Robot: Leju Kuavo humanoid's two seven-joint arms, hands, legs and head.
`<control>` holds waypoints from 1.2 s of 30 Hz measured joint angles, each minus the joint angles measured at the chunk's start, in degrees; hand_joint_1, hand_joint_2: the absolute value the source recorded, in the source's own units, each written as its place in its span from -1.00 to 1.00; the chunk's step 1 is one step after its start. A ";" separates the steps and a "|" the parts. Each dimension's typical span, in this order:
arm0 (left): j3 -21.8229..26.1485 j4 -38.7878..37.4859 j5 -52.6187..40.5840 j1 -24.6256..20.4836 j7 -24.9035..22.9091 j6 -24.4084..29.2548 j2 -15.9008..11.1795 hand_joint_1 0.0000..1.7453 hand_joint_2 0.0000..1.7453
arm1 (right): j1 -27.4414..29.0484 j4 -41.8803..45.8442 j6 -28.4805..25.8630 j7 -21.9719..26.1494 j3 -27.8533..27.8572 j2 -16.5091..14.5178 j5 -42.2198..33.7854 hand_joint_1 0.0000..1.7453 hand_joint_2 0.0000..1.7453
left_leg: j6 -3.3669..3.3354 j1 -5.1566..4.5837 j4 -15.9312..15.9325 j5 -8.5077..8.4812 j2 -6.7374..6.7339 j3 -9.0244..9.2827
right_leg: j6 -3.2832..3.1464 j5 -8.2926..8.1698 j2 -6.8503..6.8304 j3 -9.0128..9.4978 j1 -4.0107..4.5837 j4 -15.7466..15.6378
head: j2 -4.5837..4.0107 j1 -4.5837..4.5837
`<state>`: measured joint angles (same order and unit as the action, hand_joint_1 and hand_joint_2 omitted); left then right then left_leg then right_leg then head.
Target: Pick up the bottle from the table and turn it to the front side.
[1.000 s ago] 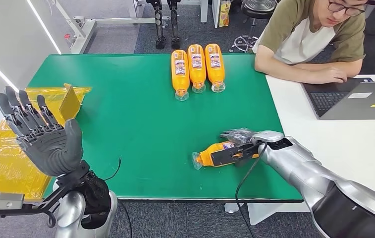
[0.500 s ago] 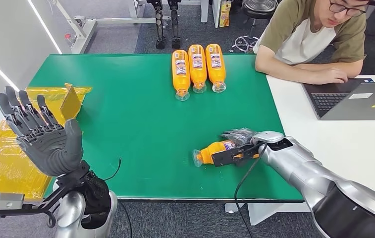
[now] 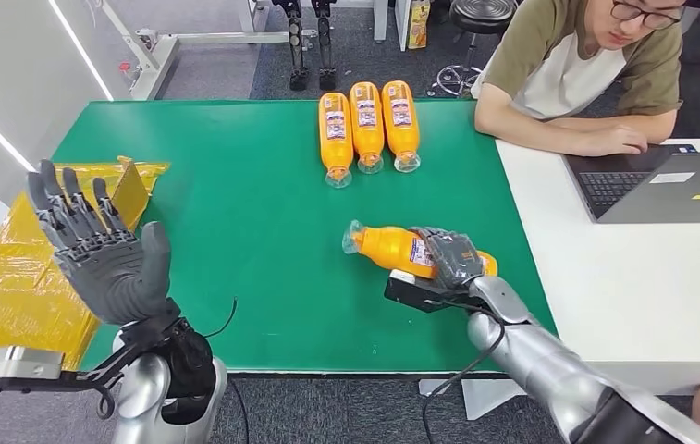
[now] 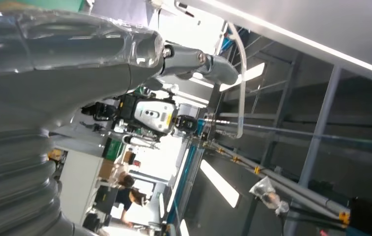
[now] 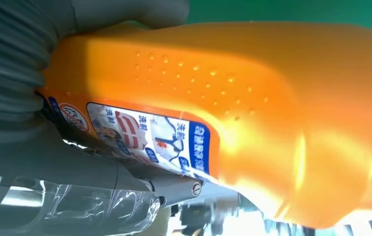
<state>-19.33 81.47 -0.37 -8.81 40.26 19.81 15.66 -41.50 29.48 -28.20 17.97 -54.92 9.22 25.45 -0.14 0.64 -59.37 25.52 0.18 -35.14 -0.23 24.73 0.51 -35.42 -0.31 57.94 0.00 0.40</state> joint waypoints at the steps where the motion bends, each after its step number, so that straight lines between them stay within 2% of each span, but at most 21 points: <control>1: -0.34 -1.89 0.24 -0.37 -0.02 -1.26 0.09 -1.00 1.00 | 1.52 1.54 -2.76 2.24 2.79 -1.19 -1.57 1.00 1.00 | 0.01 0.00 0.01 0.00 0.00 -0.01 | 0.00 0.00 -0.01 -0.03 0.00 0.01 | 0.00 -0.01; 4: -1.24 -8.56 0.53 -1.79 -0.10 -5.45 0.40 -1.00 1.00 | 5.02 6.06 -7.25 7.66 9.80 -4.48 -4.13 1.00 1.00 | 0.02 0.00 0.02 -0.02 0.00 -0.05 | -0.03 0.02 0.00 -0.10 0.00 0.03 | 0.00 -0.01; 7: -1.75 -13.74 0.17 -3.12 -0.16 -7.86 0.71 -1.00 1.00 | 7.01 9.49 -8.46 10.61 14.51 -6.82 -4.88 1.00 1.00 | 0.03 -0.01 0.03 -0.02 0.02 -0.08 | -0.04 0.05 -0.02 -0.14 0.00 0.04 | 0.00 -0.01; 11: -2.12 -20.52 -2.13 -4.91 -0.57 -14.07 1.21 -1.00 1.00 | 10.15 14.71 -9.73 17.22 19.92 -9.68 -5.73 1.00 1.00 | 0.07 -0.02 0.03 0.04 -0.01 -0.19 | -0.03 0.08 0.02 -0.20 -0.03 0.03 | 0.00 0.00; 13: -2.28 -23.02 -2.65 -5.62 -0.63 -15.54 1.39 -1.00 1.00 | 11.38 17.04 -9.77 18.47 21.60 -11.12 -5.70 1.00 1.00 | 0.12 -0.03 0.02 0.09 -0.17 -0.18 | -0.04 0.07 0.19 -0.27 -0.04 0.03 | 0.00 -0.02; 16: -2.38 -25.58 -2.91 -6.39 -0.63 -16.56 1.67 -1.00 1.00 | 12.58 19.29 -9.79 18.69 23.19 -12.40 -5.71 1.00 1.00 | 0.13 -0.03 0.02 0.10 -0.13 -0.20 | -0.03 0.08 0.14 -0.29 -0.04 0.02 | 0.00 -0.01; 21: -3.39 -27.71 -4.92 -6.85 -0.68 -22.27 1.83 -1.00 1.00 | 13.68 21.78 -7.91 17.29 23.76 -14.02 -5.03 1.00 1.00 | 0.16 -0.03 0.04 0.12 -0.17 -0.22 | -0.05 0.10 0.18 -0.33 -0.04 0.02 | -0.01 -0.01; 29: -5.32 -29.19 -7.12 -7.37 -0.93 -26.48 2.00 -1.00 1.00 | 13.90 21.18 4.76 14.60 19.55 -16.43 -1.98 1.00 1.00 | 0.16 -0.02 0.08 0.12 -0.16 -0.22 | -0.11 0.14 0.15 -0.34 -0.02 0.03 | 0.00 -0.01; 36: -4.74 -30.22 -7.23 -7.33 -1.15 -27.15 2.09 -1.00 1.00 | 13.67 20.49 9.96 11.51 17.22 -16.74 3.33 1.00 1.00 | 0.16 -0.03 0.08 0.12 -0.15 -0.23 | -0.16 0.17 0.13 -0.34 -0.03 0.03 | -0.01 0.00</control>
<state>-24.07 51.26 -7.60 -16.14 39.11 -7.34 17.75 -27.83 49.96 -18.24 29.48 -37.71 -7.51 28.77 0.03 0.61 -59.29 25.65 0.03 -35.36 -0.39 24.90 0.64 -35.75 -0.34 57.97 -0.01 0.40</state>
